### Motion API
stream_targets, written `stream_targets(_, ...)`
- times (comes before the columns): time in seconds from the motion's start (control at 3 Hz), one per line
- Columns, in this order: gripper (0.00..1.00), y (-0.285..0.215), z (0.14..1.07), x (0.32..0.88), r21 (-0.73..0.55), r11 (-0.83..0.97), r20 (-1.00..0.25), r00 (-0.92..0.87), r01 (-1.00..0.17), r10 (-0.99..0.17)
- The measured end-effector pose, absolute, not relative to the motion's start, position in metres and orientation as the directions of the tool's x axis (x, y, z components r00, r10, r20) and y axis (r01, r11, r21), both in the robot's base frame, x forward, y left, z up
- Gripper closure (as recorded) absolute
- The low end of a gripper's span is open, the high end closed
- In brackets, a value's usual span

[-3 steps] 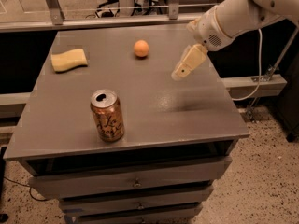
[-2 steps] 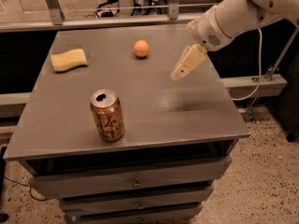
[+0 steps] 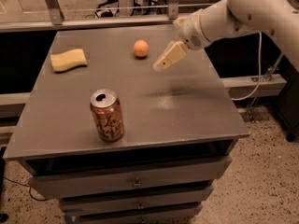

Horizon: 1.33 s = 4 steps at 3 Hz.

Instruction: Pick orange

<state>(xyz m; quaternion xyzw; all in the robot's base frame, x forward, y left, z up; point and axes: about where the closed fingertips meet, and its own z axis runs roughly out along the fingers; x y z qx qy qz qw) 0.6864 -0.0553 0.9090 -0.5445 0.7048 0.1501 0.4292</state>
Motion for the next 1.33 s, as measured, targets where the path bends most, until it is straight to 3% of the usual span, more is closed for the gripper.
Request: stream_targets(1.33, 0.00, -0.009, 0.850, 0.802, -0.095, 0.515, -0.865, -0.185, -0.852, -0.466)
